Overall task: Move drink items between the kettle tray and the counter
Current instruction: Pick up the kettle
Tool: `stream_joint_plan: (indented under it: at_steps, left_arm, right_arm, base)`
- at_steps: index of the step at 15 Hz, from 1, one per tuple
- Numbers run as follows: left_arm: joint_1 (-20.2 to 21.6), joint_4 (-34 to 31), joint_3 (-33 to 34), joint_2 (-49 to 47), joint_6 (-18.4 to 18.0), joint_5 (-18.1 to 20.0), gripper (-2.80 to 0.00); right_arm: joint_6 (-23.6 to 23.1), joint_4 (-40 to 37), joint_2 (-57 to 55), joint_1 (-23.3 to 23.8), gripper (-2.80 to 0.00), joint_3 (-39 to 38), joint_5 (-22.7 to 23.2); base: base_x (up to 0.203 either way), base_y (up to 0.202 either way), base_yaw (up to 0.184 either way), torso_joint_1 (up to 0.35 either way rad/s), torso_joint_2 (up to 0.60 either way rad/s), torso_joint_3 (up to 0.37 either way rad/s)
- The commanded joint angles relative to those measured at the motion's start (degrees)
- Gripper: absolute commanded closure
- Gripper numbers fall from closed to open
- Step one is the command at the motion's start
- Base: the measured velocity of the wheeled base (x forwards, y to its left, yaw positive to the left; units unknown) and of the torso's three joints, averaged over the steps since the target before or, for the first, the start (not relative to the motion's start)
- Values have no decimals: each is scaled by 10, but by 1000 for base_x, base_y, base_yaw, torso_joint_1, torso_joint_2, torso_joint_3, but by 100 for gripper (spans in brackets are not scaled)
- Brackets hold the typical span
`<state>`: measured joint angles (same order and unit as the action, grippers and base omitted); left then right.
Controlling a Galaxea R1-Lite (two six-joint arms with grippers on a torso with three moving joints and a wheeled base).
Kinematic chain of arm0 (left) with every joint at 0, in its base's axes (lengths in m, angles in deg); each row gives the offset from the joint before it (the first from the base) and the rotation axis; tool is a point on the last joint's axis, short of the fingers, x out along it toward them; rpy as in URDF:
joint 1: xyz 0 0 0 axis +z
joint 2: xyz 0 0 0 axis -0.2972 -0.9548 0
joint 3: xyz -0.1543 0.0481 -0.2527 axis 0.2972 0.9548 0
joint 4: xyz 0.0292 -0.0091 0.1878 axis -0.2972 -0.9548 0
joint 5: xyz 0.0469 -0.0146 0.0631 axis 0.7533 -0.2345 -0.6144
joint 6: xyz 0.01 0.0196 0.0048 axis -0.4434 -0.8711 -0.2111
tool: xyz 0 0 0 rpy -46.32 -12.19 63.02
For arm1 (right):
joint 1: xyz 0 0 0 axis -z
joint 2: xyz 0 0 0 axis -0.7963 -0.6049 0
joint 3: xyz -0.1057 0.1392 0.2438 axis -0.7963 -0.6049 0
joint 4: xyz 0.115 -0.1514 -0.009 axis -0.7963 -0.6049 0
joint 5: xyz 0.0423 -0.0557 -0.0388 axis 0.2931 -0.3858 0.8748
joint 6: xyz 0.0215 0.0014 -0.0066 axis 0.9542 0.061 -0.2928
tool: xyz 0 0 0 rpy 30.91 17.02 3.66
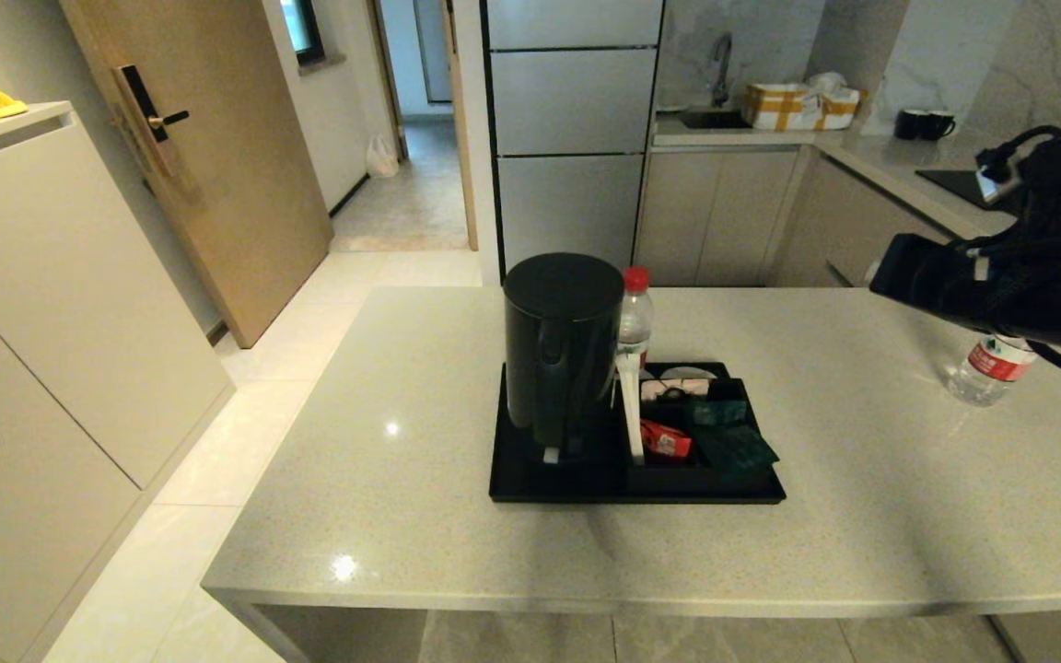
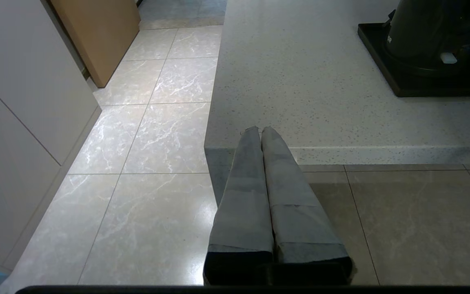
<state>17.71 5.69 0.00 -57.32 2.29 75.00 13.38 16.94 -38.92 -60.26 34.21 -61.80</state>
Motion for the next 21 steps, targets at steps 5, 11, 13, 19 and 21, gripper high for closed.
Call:
stream_joint_plan:
  at_steps: [5,11,13,19,21]
  left_arm:
    - [0,1,0,-1,0,0,0]
    - [0,1,0,-1,0,0,0]
    - [0,0,0,-1,0,0,0]
    - [0,0,0,-1,0,0,0]
    - [0,1,0,-1,0,0,0]
  right_arm:
    - [-48,-189,286,-17,0,-4,-120]
    - [-62,-555,593,34,0,10,-208]
    - [-83,-606,682,69,0,-1,-173]
    - [-136,-625,871,80,0,-170,-92]
    - [-174,-516,907,78,0,-302,-77]
  base:
    - [0,0,0,0,0,0]
    - [0,0,0,0,0,0]
    - [0,0,0,0,0,0]
    - [0,0,0,0,0,0]
    - [0,0,0,0,0,0]
